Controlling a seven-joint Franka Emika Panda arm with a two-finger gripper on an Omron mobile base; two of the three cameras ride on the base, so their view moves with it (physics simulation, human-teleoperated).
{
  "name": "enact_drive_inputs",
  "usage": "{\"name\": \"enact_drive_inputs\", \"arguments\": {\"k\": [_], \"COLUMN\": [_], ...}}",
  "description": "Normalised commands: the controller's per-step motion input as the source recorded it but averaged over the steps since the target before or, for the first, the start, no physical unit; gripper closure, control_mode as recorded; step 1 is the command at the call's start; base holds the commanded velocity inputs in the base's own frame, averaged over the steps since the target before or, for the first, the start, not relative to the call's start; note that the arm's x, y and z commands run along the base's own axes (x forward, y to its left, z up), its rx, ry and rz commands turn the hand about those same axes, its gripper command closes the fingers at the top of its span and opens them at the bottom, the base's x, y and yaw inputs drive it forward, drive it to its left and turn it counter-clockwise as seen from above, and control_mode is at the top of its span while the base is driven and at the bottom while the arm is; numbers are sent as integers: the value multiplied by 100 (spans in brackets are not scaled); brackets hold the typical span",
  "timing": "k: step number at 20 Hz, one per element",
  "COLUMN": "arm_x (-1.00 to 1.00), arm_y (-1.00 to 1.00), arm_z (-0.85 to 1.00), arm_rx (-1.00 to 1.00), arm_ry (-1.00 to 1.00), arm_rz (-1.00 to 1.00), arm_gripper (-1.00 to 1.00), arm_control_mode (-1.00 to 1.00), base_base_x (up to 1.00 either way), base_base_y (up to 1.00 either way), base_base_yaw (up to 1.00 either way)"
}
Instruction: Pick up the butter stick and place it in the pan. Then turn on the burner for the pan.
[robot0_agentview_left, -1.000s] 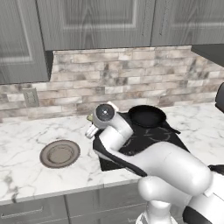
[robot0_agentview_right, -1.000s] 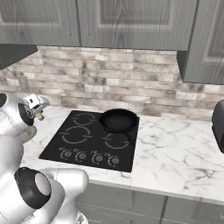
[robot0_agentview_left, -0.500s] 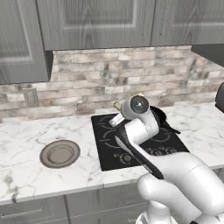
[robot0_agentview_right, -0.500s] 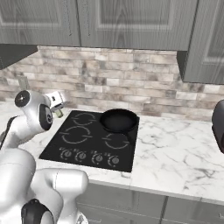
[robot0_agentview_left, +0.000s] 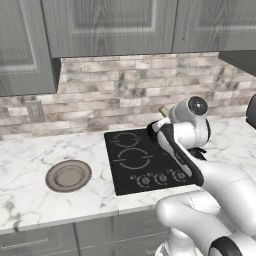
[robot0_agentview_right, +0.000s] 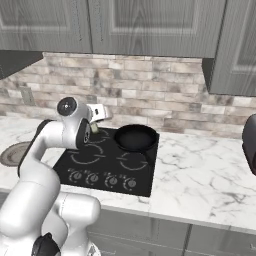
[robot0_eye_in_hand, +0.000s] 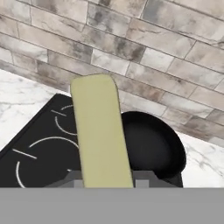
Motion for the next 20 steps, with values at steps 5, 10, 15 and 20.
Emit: {"name": "enact_drive_inputs", "arguments": {"k": [5, 10, 15, 20], "arm_x": [13, 26, 23, 25], "arm_y": [-63, -44, -20, 0], "arm_z": [7, 0, -10, -24], "arm_rx": [9, 1, 0, 0], "arm_ry": [8, 16, 14, 6], "arm_rz": [-10, -13, -5, 0], "arm_gripper": [100, 100, 100, 100], "arm_control_mode": [-100, -100, -100, -100], "base_base_x": [0, 0, 0, 0], "base_base_y": [0, 0, 0, 0], "base_base_yaw": [0, 0, 0, 0]}}
